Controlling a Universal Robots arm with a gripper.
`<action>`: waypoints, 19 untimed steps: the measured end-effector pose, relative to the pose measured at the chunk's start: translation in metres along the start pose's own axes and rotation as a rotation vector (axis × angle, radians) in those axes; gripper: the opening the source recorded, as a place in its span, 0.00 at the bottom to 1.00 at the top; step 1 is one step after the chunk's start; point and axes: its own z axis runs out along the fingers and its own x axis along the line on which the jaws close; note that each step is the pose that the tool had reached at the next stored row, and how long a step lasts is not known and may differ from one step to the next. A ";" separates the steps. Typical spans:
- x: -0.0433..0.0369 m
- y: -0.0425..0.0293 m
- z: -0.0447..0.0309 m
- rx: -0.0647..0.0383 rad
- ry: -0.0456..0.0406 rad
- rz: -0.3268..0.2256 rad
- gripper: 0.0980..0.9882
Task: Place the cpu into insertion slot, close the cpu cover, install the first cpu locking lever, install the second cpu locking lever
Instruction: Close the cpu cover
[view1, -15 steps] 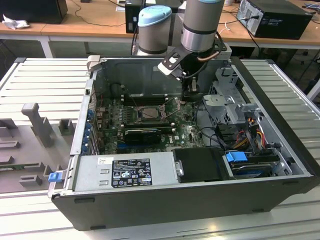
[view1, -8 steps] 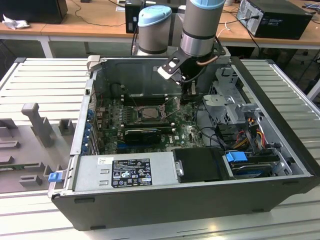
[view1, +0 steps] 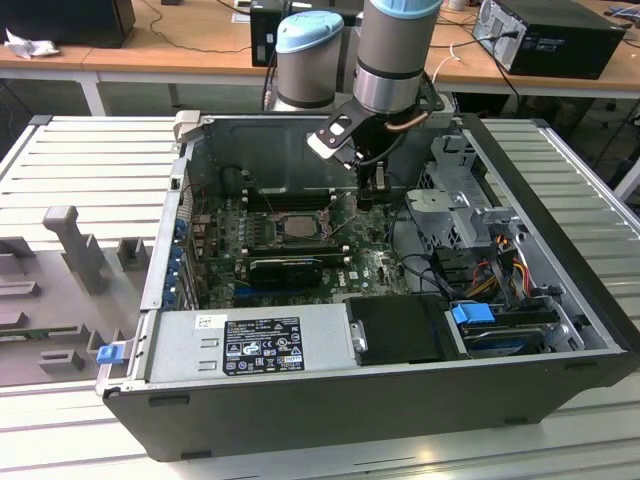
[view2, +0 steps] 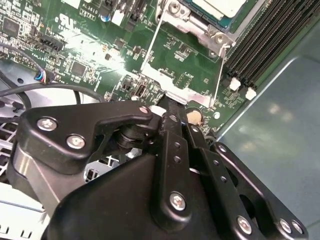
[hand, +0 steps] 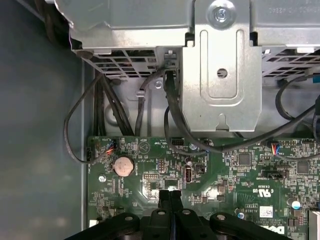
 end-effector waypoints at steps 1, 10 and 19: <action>0.0000 -0.0007 0.0000 0.000 0.0000 0.000 0.01; 0.0000 -0.0057 -0.0002 0.000 0.0000 0.000 0.01; 0.0000 -0.0077 -0.0002 0.000 0.0000 0.000 0.01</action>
